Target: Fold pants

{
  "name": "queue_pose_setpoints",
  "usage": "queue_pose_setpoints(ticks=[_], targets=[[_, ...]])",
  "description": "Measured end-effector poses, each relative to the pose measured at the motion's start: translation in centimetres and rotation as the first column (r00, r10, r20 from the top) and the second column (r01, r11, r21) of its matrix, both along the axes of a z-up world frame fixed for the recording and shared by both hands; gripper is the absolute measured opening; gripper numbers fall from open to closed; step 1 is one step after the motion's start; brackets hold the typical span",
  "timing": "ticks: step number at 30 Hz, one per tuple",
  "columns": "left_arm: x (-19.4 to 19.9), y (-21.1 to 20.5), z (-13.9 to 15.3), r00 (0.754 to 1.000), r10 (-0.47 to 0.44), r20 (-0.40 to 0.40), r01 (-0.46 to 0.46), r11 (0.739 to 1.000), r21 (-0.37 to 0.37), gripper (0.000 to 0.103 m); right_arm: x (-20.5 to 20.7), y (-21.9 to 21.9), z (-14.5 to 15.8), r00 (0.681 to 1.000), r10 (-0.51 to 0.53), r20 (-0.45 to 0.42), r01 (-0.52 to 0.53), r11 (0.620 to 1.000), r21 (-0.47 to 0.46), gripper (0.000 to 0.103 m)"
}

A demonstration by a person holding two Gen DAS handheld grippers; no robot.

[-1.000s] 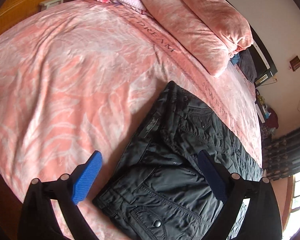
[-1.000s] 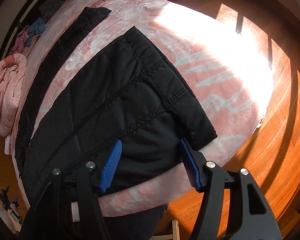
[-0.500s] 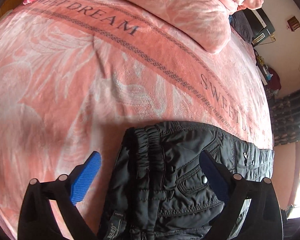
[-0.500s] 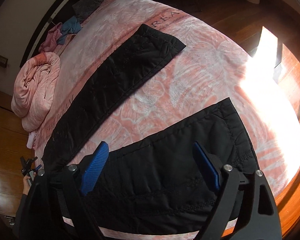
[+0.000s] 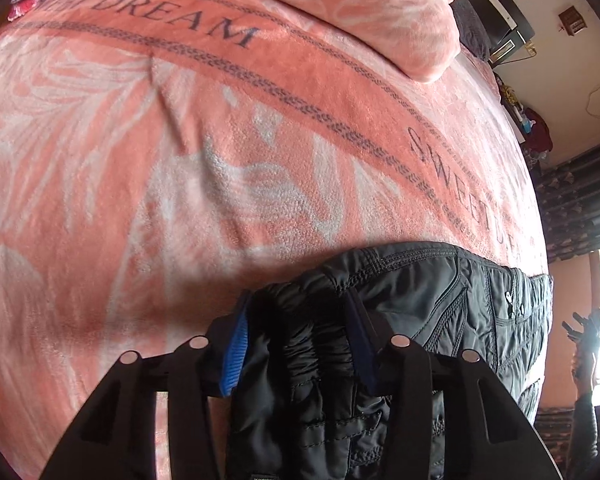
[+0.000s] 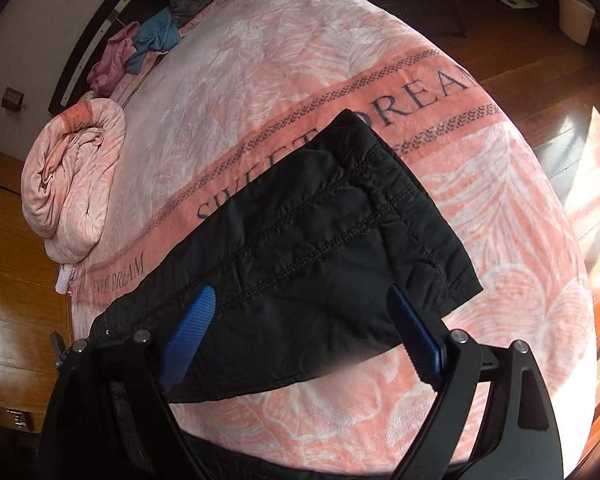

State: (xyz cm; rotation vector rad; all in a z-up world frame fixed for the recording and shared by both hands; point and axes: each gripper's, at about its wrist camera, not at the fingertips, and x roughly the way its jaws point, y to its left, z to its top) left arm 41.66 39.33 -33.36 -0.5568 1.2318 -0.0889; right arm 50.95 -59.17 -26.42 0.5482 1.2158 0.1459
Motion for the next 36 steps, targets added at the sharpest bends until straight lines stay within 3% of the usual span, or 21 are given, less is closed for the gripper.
queue_pose_setpoints(ticks=[2, 5, 9, 10, 15, 17, 18, 19, 21, 24, 31, 36], targets=[[0.3, -0.4, 0.0, 1.000, -0.007, 0.013, 0.007, 1.000, -0.029, 0.075, 2.8, -1.2, -0.6, 1.000, -0.012, 0.003, 0.012, 1.000, -0.001, 0.088], [0.9, -2.3, 0.0, 0.999, -0.052, 0.013, 0.052, 0.999, 0.014, 0.094, 6.3, -2.3, -2.4, 1.000, -0.014, -0.016, 0.013, 1.000, -0.029, 0.088], [1.2, -3.3, -0.1, 0.998, -0.061, 0.000, 0.061, 0.995, 0.079, 0.095, 10.3, -2.3, -4.8, 0.999, 0.017, -0.032, -0.019, 0.998, -0.052, 0.088], [1.1, -3.2, 0.0, 0.999, -0.049, 0.002, 0.049, 0.996, 0.081, 0.093, 11.0, -2.1, -5.2, 0.999, 0.031, -0.029, -0.033, 0.998, -0.054, 0.088], [-0.3, -2.1, 0.3, 1.000, 0.010, 0.007, -0.010, 0.993, 0.120, 0.052, 13.4, -1.4, -7.5, 0.993, 0.104, -0.055, -0.106, 0.993, -0.043, 0.088], [-0.6, -2.0, 0.5, 1.000, 0.012, 0.012, -0.014, 0.993, 0.116, 0.041, 13.3, -1.1, -8.2, 0.989, 0.131, -0.069, -0.134, 0.990, -0.037, 0.077], [-0.6, -2.4, 0.8, 1.000, 0.004, 0.014, -0.006, 0.991, 0.137, 0.037, 13.2, -1.0, -8.1, 0.988, 0.141, -0.060, -0.144, 0.988, -0.052, 0.065], [-0.6, -2.8, 1.0, 1.000, -0.008, 0.016, 0.005, 0.986, 0.166, 0.035, 13.0, -0.9, -7.9, 0.987, 0.151, -0.052, -0.153, 0.987, -0.041, 0.037], [-0.6, -2.9, 1.6, 1.000, 0.004, 0.023, -0.009, 0.981, 0.195, 0.015, 12.6, -1.2, -6.9, 0.988, 0.151, -0.035, -0.152, 0.988, -0.027, 0.013], [-1.2, -2.6, 3.0, 0.998, 0.002, 0.067, -0.015, 0.981, 0.192, 0.009, 11.7, -1.0, -4.6, 0.988, 0.154, 0.013, -0.153, 0.986, -0.067, 0.010], [-2.7, -3.1, 6.7, 0.991, -0.003, 0.132, -0.026, 0.976, 0.217, 0.008, 8.0, -1.1, 1.8, 0.987, 0.128, 0.097, -0.118, 0.987, -0.109, 0.009], [-4.3, -3.6, 10.4, 0.980, 0.003, 0.199, -0.041, 0.981, 0.191, 0.008, 4.1, -0.9, 7.0, 0.983, 0.105, 0.151, -0.086, 0.988, -0.129, 0.008]])
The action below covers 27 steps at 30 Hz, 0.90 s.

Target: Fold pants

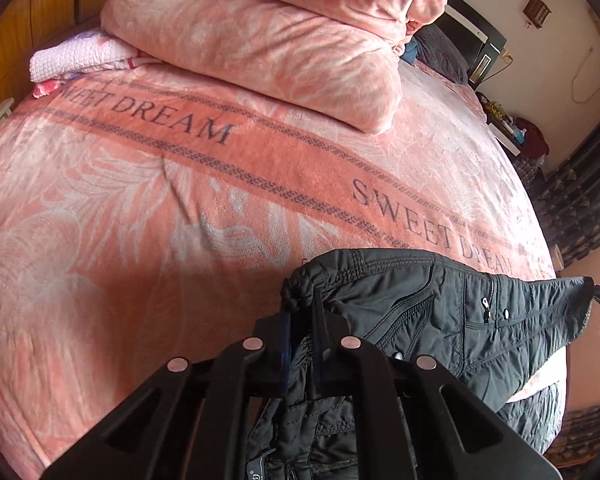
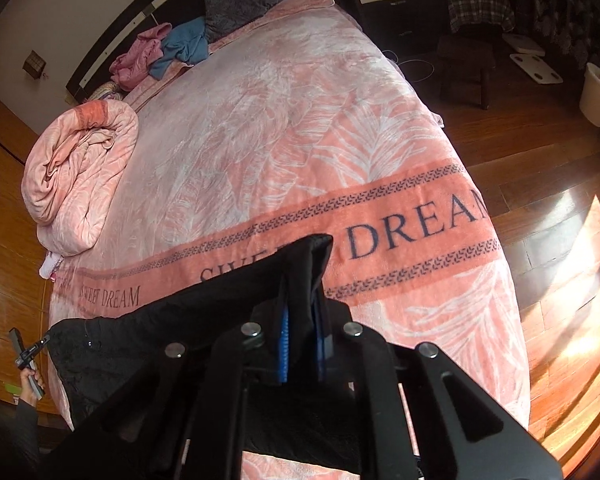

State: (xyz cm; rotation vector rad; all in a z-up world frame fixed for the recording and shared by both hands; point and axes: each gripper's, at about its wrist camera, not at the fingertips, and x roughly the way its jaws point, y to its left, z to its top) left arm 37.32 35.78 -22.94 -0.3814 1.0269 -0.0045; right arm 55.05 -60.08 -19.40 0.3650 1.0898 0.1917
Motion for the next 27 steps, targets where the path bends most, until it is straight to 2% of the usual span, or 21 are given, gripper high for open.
queue_pose_setpoints(ticks=[7, 10, 13, 19, 27], targets=[[-4.2, -1.2, 5.8, 0.993, -0.023, 0.116, 0.024, 1.000, -0.009, 0.008, -8.0, -1.5, 5.6, 0.997, -0.041, 0.069, 0.042, 0.999, -0.014, 0.008], [-6.6, -1.8, 7.6, 0.988, -0.038, 0.151, 0.039, 0.999, -0.005, 0.008, -11.9, -2.6, 6.6, 0.993, -0.068, 0.092, 0.068, 0.998, 0.000, 0.008], [-9.2, -1.9, 8.6, 0.981, -0.033, 0.189, 0.039, 0.999, -0.031, 0.008, -16.0, -3.4, 6.7, 0.988, -0.099, 0.120, 0.098, 0.995, 0.015, 0.008], [-14.2, -1.9, 8.7, 0.973, -0.016, 0.229, 0.033, 0.997, -0.070, 0.008, -23.2, -4.1, 5.9, 0.977, -0.136, 0.162, 0.133, 0.991, 0.029, 0.008], [-19.5, -0.8, 7.0, 0.973, 0.021, 0.231, 0.006, 0.993, -0.118, 0.009, -30.7, -4.2, 4.4, 0.963, -0.197, 0.186, 0.191, 0.980, 0.051, 0.008]])
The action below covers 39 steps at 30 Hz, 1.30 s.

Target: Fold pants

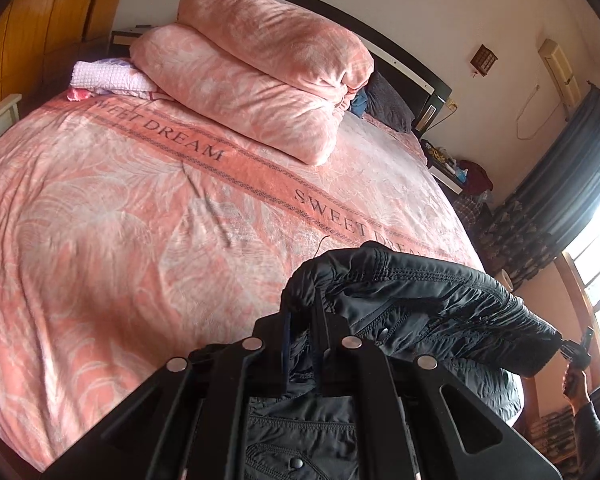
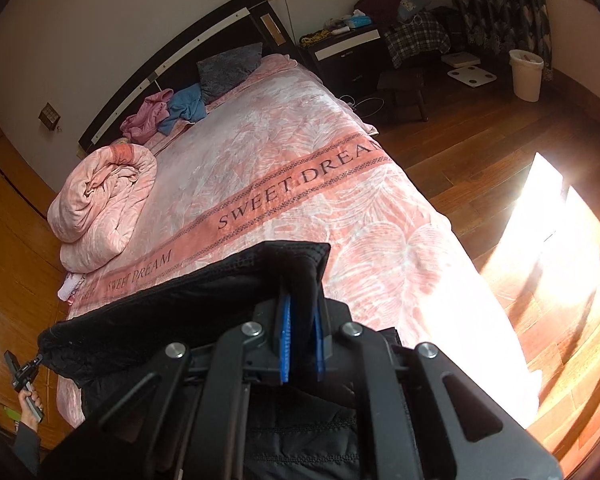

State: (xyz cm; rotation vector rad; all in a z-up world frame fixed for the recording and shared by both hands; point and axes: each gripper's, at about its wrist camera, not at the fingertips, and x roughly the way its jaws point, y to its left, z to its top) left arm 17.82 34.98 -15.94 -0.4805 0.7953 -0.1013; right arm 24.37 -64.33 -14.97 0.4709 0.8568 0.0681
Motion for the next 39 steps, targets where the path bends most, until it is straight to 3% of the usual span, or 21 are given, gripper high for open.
queue_pose_setpoints(ticks=[11, 14, 16, 20, 25, 28, 32, 35, 36, 39], targets=[[-5.5, 0.4, -3.9, 0.999, 0.009, -0.054, -0.008, 1.000, 0.020, 0.013, -8.0, 0.2, -2.7, 0.997, -0.080, 0.015, 0.079, 0.996, 0.038, 0.011], [-6.9, 0.2, -4.9, 0.998, 0.006, -0.070, -0.003, 0.999, 0.041, 0.014, -10.0, 0.2, -3.8, 0.995, -0.100, 0.010, 0.100, 0.994, 0.048, 0.016], [-7.7, -0.1, -5.6, 0.996, -0.001, -0.087, 0.006, 0.999, 0.054, 0.015, -11.3, 0.3, -4.6, 0.994, -0.110, 0.000, 0.110, 0.992, 0.053, 0.026], [-9.1, -0.3, -8.6, 0.984, 0.008, -0.177, 0.003, 0.998, 0.062, 0.016, -13.2, 1.3, -7.5, 0.991, -0.104, -0.079, 0.105, 0.994, 0.006, 0.035], [-11.2, 1.6, -12.5, 0.931, 0.166, -0.325, -0.135, 0.984, 0.116, 0.019, -16.2, 1.0, -11.3, 0.972, -0.158, -0.175, 0.169, 0.984, 0.054, 0.052], [-13.2, 3.4, -12.1, 0.915, 0.270, -0.300, -0.263, 0.963, 0.064, 0.023, -18.2, 0.5, -12.2, 0.966, -0.185, -0.182, 0.211, 0.968, 0.135, 0.060], [-14.2, 3.0, -10.6, 0.941, 0.271, -0.204, -0.283, 0.958, -0.035, 0.065, -20.1, 0.0, -13.0, 0.960, -0.212, -0.180, 0.258, 0.923, 0.287, 0.065], [-12.5, 1.6, -10.7, 0.954, 0.208, -0.215, -0.228, 0.971, -0.076, 0.075, -20.8, -0.1, -13.6, 0.955, -0.237, -0.179, 0.290, 0.871, 0.395, 0.067], [-11.8, 1.1, -11.0, 0.951, 0.201, -0.236, -0.222, 0.973, -0.063, 0.081, -20.7, -0.1, -13.8, 0.952, -0.247, -0.181, 0.302, 0.852, 0.427, 0.069], [-10.1, 0.0, -12.8, 0.930, 0.205, -0.304, -0.225, 0.974, -0.031, 0.083, -21.0, -0.3, -14.5, 0.938, -0.287, -0.194, 0.346, 0.806, 0.480, 0.069]])
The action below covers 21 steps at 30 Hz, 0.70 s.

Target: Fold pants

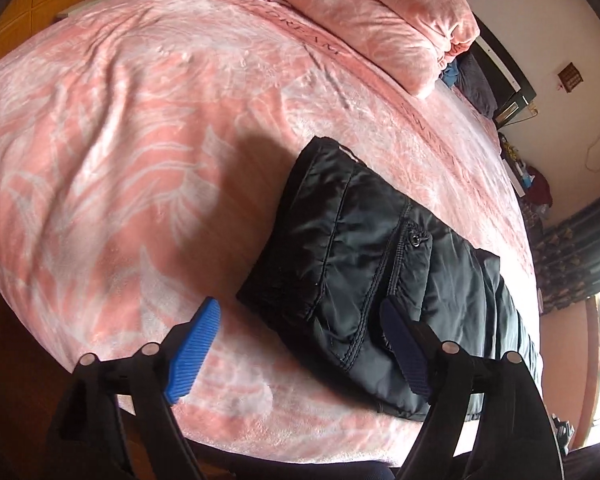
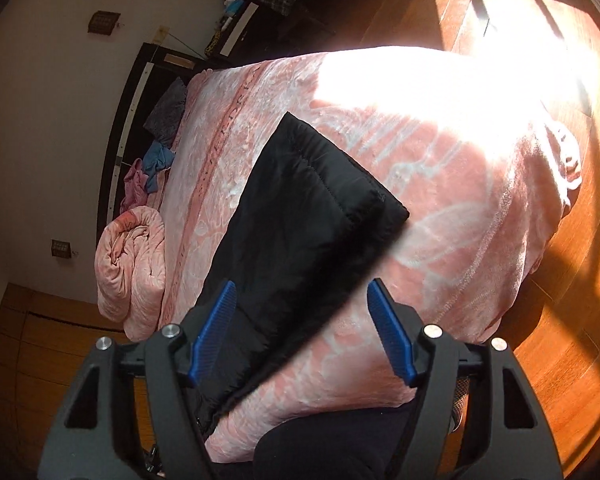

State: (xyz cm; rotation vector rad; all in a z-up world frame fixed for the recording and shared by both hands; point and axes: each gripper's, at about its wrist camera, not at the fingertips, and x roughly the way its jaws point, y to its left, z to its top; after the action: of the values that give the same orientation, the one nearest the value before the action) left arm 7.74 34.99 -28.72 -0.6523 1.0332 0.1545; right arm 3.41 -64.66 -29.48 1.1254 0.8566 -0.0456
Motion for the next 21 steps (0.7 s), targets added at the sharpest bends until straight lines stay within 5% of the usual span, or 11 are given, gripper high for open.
queue_pose_setpoints(ticks=[4, 9, 15, 17, 18, 21], targets=[[0.9, -0.7, -2.0, 0.999, 0.009, -0.051, -0.011, 0.999, -0.032, 0.082, 0.0, -0.8, 0.0, 0.997, -0.077, 0.020, 0.075, 0.996, 0.054, 0.069], [1.1, -1.1, -2.6, 0.998, 0.015, -0.062, -0.017, 1.000, -0.018, 0.048, 1.2, -1.3, -0.4, 0.996, -0.091, 0.007, 0.090, 0.994, 0.060, 0.069], [1.0, -0.8, -1.9, 0.999, 0.020, -0.045, -0.019, 1.000, 0.006, 0.032, 3.8, -0.8, -1.6, 0.995, -0.084, -0.060, 0.086, 0.996, 0.038, 0.068], [1.1, -0.8, -1.6, 0.999, 0.027, -0.045, -0.027, 1.000, 0.015, 0.029, 4.8, -0.5, -2.1, 0.994, -0.066, -0.088, 0.069, 0.997, 0.029, 0.044], [1.2, -0.8, -1.4, 0.998, 0.035, -0.044, -0.034, 0.999, 0.017, 0.025, 5.1, -0.3, -2.0, 0.994, -0.051, -0.094, 0.051, 0.999, 0.005, 0.015], [1.4, -0.9, -0.5, 0.999, 0.047, -0.023, -0.046, 0.999, 0.025, 0.021, 5.2, 0.3, -0.1, 0.999, -0.036, -0.040, 0.033, 0.997, -0.074, 0.006]])
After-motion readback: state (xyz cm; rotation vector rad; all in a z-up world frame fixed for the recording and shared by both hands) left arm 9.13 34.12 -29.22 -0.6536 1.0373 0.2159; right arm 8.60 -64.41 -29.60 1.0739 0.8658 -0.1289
